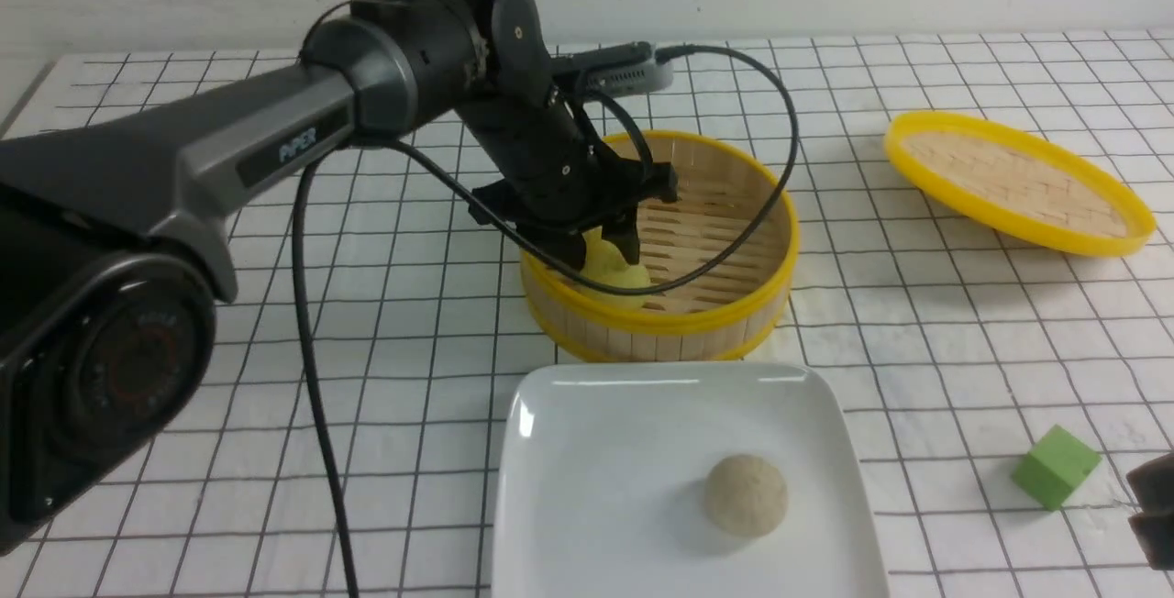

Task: Put the steamed buns into the plate on the white-black tablecloth.

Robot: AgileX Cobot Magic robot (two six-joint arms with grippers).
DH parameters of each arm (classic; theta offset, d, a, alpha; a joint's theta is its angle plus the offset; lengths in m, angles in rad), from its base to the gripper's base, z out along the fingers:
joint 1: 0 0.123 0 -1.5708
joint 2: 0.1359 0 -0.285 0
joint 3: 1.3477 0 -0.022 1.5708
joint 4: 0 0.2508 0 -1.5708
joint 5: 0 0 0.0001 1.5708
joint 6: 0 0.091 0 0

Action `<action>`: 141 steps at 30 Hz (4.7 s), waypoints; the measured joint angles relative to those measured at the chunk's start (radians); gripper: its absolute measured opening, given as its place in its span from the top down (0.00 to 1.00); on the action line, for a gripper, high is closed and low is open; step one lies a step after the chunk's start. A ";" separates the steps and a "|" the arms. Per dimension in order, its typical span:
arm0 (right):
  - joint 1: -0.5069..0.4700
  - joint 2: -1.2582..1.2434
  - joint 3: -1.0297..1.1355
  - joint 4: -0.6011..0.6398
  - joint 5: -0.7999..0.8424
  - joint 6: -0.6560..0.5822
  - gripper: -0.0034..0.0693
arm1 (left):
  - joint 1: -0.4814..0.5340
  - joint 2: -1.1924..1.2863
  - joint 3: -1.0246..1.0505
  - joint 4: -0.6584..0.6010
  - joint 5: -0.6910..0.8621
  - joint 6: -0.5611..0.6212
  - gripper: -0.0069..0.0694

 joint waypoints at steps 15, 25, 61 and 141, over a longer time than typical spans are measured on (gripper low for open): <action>0.000 0.000 0.000 0.000 -0.001 0.000 0.95 | -0.002 -0.175 -0.245 0.074 0.300 -0.068 0.88; 0.000 -0.003 0.000 0.000 0.001 0.000 0.93 | -0.160 -0.350 0.209 0.103 0.305 -0.058 0.88; 0.000 -0.003 0.000 0.000 0.003 0.000 0.91 | -0.046 0.095 -0.372 0.268 0.259 -0.228 0.41; 0.000 -0.892 0.371 0.130 -0.396 -0.157 0.97 | -0.349 -0.470 0.504 0.295 0.111 -0.185 0.83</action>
